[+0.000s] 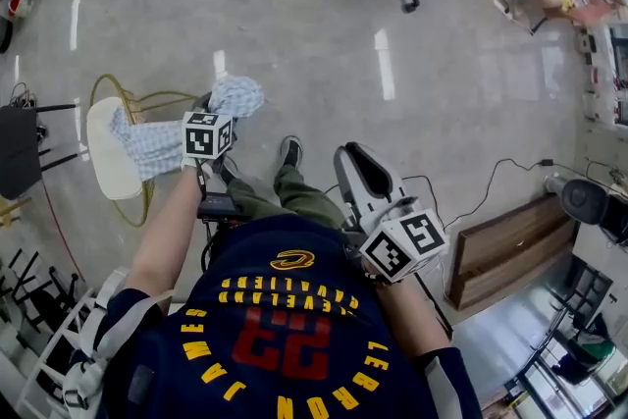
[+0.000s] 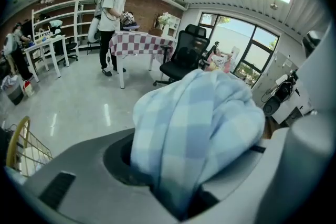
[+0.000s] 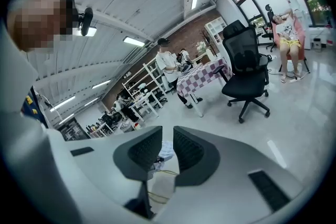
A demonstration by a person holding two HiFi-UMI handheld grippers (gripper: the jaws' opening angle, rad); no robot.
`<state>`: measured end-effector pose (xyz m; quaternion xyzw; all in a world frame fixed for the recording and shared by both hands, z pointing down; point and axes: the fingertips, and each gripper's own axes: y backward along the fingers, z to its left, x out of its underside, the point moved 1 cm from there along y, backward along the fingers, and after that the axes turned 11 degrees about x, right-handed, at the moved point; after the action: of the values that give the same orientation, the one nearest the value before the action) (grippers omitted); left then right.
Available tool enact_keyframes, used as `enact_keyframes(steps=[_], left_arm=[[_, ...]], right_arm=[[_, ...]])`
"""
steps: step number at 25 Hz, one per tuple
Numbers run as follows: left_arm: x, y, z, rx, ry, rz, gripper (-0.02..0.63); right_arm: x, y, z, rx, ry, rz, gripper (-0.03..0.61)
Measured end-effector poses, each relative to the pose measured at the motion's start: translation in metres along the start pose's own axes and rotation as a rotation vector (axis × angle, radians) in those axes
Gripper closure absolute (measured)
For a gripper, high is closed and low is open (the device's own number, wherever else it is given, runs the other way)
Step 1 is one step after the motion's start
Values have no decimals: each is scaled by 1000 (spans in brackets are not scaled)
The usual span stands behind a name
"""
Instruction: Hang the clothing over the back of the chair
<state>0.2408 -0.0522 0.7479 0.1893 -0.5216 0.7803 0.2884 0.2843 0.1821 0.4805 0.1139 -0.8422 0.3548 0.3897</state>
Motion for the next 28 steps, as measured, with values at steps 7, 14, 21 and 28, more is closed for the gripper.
enact_keyframes(steps=[7, 14, 21, 28], left_arm=[[24, -14, -11, -15, -20, 129, 322], [40, -2, -21, -23, -121, 237, 215], [28, 21, -44, 73, -150, 219, 210], [-17, 69, -70, 175, -11, 1, 210]], right_arm=[[-1, 3, -13, -9, 2, 5, 509], [0, 0, -5, -36, 14, 5, 509], [1, -5, 18, -75, 21, 6, 509], [3, -15, 48, -138, 36, 7, 509]])
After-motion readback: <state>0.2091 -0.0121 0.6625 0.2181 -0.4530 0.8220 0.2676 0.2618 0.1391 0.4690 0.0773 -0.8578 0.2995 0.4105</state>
